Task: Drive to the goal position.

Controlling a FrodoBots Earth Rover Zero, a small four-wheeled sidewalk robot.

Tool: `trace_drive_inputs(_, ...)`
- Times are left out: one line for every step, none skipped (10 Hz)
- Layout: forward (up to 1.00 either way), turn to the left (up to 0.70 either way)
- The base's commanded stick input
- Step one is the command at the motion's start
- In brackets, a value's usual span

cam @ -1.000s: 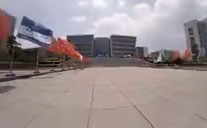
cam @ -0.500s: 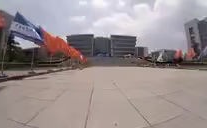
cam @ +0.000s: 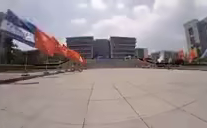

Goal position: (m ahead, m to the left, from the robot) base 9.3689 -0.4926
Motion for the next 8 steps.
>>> trace_drive_inputs(1.00,0.00)
trace_drive_inputs(1.00,0.00)
trace_drive_inputs(1.00,0.00)
trace_drive_inputs(1.00,0.00)
trace_drive_inputs(1.00,0.00)
trace_drive_inputs(1.00,0.00)
trace_drive_inputs(1.00,0.00)
trace_drive_inputs(1.00,0.00)
